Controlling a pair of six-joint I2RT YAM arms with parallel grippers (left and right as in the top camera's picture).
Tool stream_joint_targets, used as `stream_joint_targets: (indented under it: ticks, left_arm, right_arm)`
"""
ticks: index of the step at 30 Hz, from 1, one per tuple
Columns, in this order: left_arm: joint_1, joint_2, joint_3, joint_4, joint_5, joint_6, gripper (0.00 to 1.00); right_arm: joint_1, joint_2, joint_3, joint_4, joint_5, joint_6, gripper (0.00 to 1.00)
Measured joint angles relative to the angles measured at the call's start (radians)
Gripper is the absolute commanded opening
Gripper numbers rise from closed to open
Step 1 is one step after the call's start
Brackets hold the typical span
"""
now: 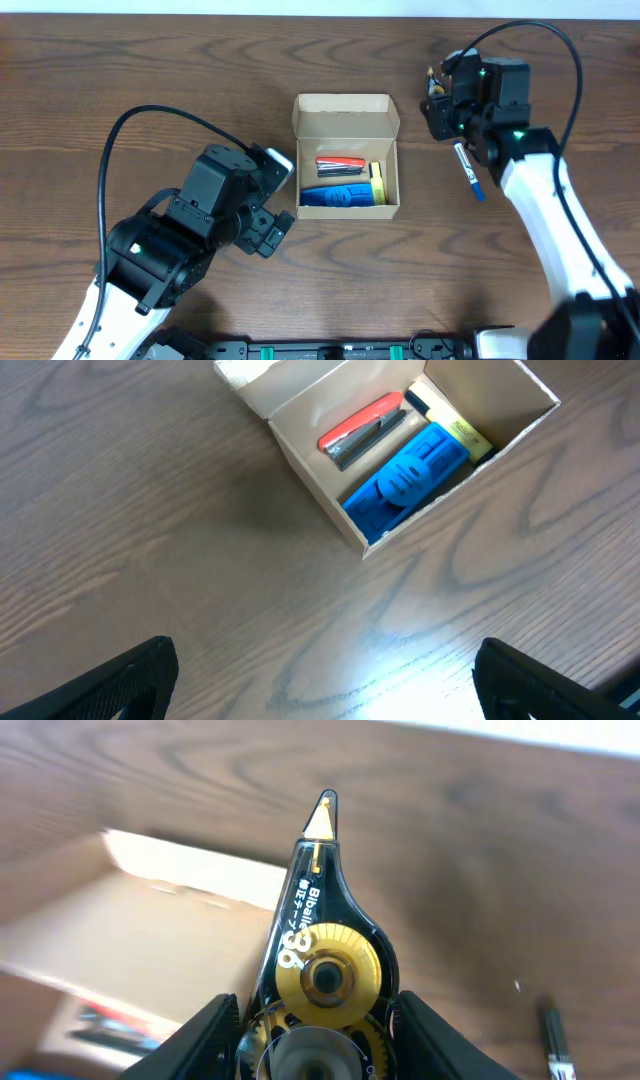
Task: Pack container
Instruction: 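Carry the correction tape into the box and lower it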
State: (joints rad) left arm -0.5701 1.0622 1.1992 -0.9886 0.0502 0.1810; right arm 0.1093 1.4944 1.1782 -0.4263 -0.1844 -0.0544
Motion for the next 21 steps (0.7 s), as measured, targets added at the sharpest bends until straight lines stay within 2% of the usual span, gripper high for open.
stream_joint_targets:
  ticks: [7,13,17,21]
  left_arm:
    - [0.0,0.0,0.0,0.0,0.0,0.0,0.95]
    - [0.0,0.0,0.0,0.0,0.0,0.0,0.95]
    - [0.0,0.0,0.0,0.0,0.0,0.0,0.95]
    - [0.0,0.0,0.0,0.0,0.0,0.0,0.95]
  right_arm:
    - [0.193,-0.048,0.002,-0.087,-0.003,-0.039,0.39]
    - [0.355,0.003,0.002,-0.116,-0.004,-0.18,0.41]
    - [0.402,0.065,0.001,-0.117,-0.006,-0.256,0.36]
    - [0.417,0.153,0.001,-0.116,-0.006,-0.335,0.38]
